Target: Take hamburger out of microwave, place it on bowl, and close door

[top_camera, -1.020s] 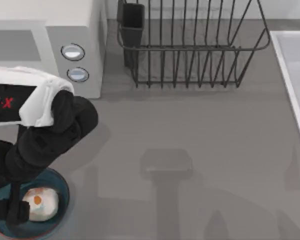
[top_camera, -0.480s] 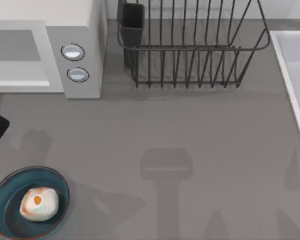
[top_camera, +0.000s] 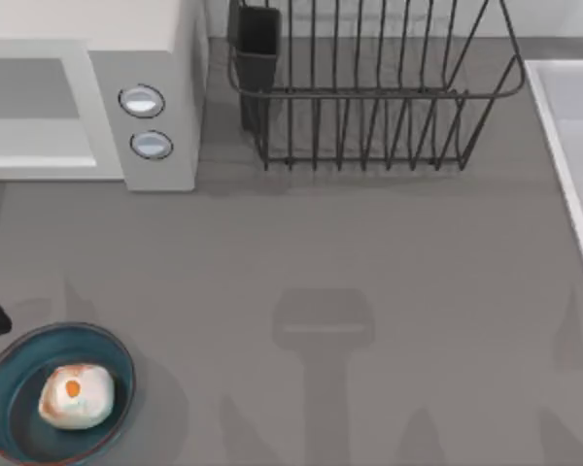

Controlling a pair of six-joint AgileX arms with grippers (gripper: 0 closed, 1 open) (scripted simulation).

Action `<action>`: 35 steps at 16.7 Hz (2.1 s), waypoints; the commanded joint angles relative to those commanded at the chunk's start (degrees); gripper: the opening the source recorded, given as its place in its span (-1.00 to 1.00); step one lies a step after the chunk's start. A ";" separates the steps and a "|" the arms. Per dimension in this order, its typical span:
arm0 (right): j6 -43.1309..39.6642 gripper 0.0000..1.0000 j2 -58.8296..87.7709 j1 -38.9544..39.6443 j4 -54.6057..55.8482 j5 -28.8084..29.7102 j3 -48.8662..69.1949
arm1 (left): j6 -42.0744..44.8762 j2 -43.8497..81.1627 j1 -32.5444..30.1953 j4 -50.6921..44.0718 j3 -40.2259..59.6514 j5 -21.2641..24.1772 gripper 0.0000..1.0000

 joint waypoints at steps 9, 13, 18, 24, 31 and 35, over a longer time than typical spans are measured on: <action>0.00 1.00 0.00 0.00 0.00 0.00 0.00 | 13.53 -13.10 1.81 6.69 -8.40 5.61 1.00; 0.00 1.00 0.00 0.00 0.00 0.00 0.00 | 13.53 -13.10 1.81 6.69 -8.40 5.61 0.70; 0.00 1.00 0.00 0.00 0.00 0.00 0.00 | 13.53 -13.10 1.81 6.69 -8.40 5.61 -0.06; 0.00 1.00 0.00 0.00 0.00 0.00 0.00 | 13.53 -13.10 1.81 6.69 -8.40 5.61 -0.96; 0.00 1.00 0.00 0.00 0.00 0.00 0.00 | 13.53 -13.10 1.81 6.69 -8.40 5.61 -1.00; 0.00 1.00 0.00 0.00 0.00 0.00 0.00 | 13.53 -12.33 0.83 7.04 -7.97 4.63 -1.00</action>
